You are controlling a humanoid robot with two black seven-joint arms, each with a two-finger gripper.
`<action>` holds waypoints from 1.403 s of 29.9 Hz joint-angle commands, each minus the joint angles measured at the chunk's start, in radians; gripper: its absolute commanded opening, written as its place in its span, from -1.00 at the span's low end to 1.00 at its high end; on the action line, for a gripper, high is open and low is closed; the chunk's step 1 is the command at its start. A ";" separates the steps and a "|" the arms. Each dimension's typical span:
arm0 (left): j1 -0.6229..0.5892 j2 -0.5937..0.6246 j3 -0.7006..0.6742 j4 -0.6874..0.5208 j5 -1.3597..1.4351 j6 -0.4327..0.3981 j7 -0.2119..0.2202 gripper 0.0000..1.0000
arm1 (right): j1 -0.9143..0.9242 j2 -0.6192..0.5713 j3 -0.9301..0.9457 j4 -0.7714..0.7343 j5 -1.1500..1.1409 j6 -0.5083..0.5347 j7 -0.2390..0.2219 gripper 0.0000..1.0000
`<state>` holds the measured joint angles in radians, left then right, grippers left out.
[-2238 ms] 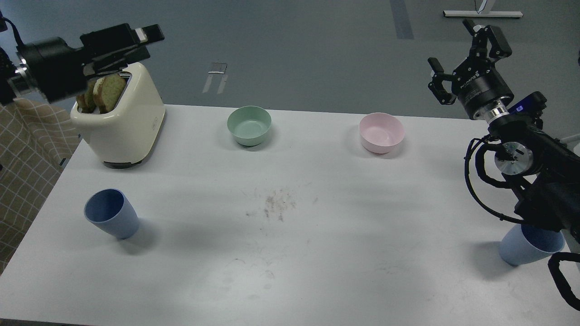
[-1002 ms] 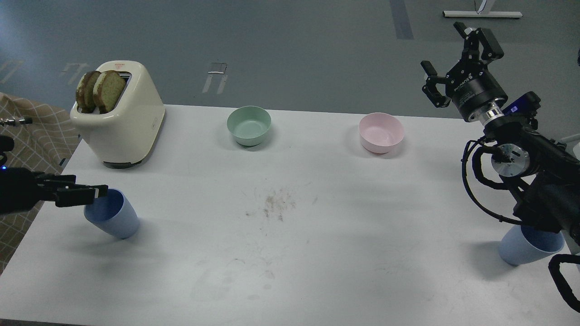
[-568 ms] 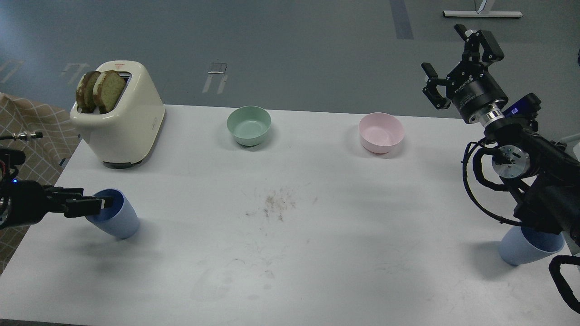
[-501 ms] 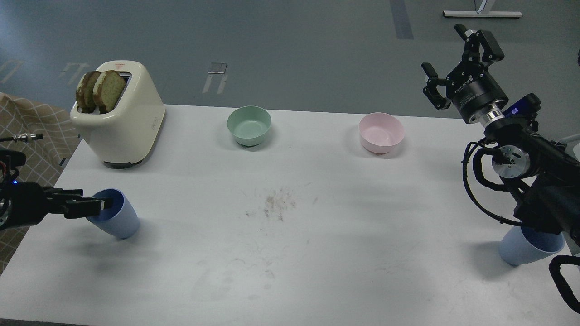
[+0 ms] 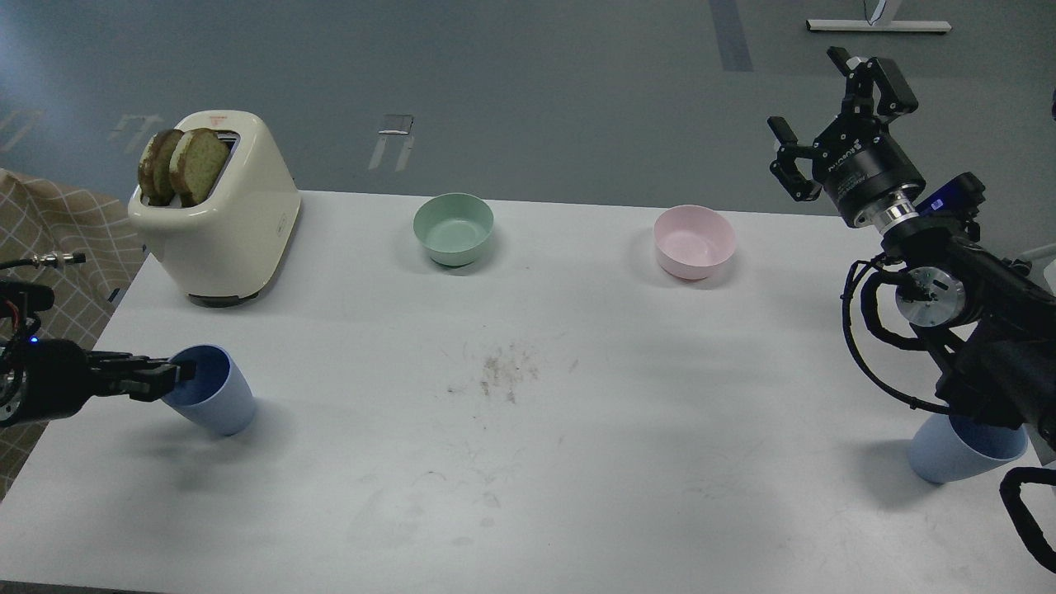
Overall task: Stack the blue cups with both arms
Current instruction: 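Lift the blue cup with the left gripper and carry it toward table center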
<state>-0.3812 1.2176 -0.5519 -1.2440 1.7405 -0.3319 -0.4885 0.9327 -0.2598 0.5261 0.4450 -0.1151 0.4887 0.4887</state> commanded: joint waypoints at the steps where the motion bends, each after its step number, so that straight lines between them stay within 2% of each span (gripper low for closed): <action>1: -0.002 0.008 -0.003 -0.014 0.019 0.004 0.000 -1.00 | 0.000 -0.001 0.000 0.003 0.000 0.000 0.000 1.00; 7: -0.037 0.056 -0.025 -0.126 0.022 0.002 0.000 -1.00 | 0.015 -0.030 0.003 0.047 0.000 0.000 0.000 1.00; 9: -0.124 0.065 -0.020 -0.198 0.040 -0.004 0.000 -1.00 | 0.046 -0.041 0.002 0.054 -0.001 0.000 0.000 1.00; 13: -0.198 0.056 -0.019 -0.253 0.089 -0.021 0.000 -1.00 | 0.089 -0.041 0.002 0.055 -0.002 0.000 0.000 1.00; 15: -0.257 0.033 -0.020 -0.279 0.113 -0.073 0.000 -1.00 | 0.121 -0.041 0.000 0.054 -0.005 0.000 0.000 1.00; 17: -0.353 -0.068 -0.017 -0.314 0.125 -0.157 0.000 -1.00 | 0.161 -0.042 -0.003 0.046 -0.021 0.000 0.000 1.00; 21: -0.429 -0.193 -0.016 -0.327 0.126 -0.157 0.000 -1.00 | 0.212 -0.041 -0.029 0.043 -0.044 0.000 0.000 1.00; 23: -0.488 -0.300 -0.003 -0.325 0.129 -0.157 0.000 -1.00 | 0.251 -0.039 -0.076 0.043 -0.044 0.000 0.000 1.00; 25: -0.524 -0.390 0.021 -0.316 0.142 -0.157 0.011 -1.00 | 0.267 -0.036 -0.095 0.043 -0.044 0.000 0.000 1.00; 26: -0.524 -0.391 0.021 -0.316 0.142 -0.157 0.011 -1.00 | 0.267 -0.036 -0.095 0.043 -0.044 0.000 0.000 1.00; 29: -0.602 -0.548 0.101 -0.261 0.163 -0.157 0.060 -1.00 | 0.281 -0.033 -0.103 0.043 -0.044 0.000 0.000 1.00; 31: -0.642 -0.616 0.162 -0.218 0.162 -0.157 0.077 -1.00 | 0.281 -0.033 -0.104 0.044 -0.044 0.000 0.000 1.00; 37: -0.712 -0.766 0.305 -0.071 0.166 -0.157 0.085 -1.00 | 0.281 -0.039 -0.106 0.044 -0.046 0.000 0.000 1.00; 42: -0.745 -0.884 0.365 0.058 0.195 -0.157 0.085 -1.00 | 0.273 -0.038 -0.106 0.046 -0.046 0.000 0.000 1.00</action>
<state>-1.1066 0.4056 -0.2207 -1.2675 1.9199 -0.4889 -0.4031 1.2125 -0.2984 0.4203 0.4900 -0.1610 0.4887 0.4887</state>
